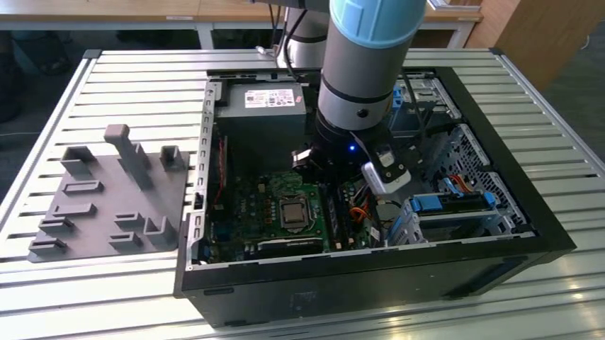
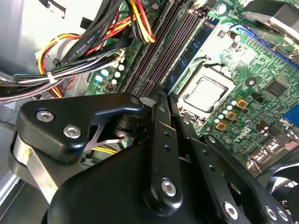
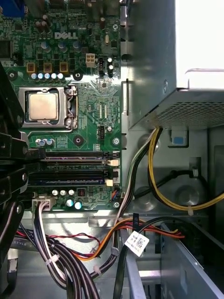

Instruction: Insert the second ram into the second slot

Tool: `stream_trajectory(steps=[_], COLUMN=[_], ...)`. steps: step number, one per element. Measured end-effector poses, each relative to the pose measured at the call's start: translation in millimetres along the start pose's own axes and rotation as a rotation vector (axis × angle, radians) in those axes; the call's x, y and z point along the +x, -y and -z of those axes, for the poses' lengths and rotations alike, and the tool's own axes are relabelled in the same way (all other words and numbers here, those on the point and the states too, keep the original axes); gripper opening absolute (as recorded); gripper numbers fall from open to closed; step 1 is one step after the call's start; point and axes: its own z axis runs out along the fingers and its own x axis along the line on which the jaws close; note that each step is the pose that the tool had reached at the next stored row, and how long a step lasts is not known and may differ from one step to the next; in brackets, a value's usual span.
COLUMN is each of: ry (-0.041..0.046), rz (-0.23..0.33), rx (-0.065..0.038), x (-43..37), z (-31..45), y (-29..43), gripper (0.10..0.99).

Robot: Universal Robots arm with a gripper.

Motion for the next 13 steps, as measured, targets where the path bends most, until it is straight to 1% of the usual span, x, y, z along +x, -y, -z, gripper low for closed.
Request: stream_trajectory(steps=[6, 10, 13], ry=[-0.0034, -0.0076, -0.0122], rz=[0.0, 0.002, 0.024], rx=[-0.002, -0.002, -0.002], x=[-5.1, -6.4, -6.5], z=[-3.1, -7.7, -9.6], y=[0.0, 0.2, 0.3], gripper=[0.137, 0.137, 0.137])
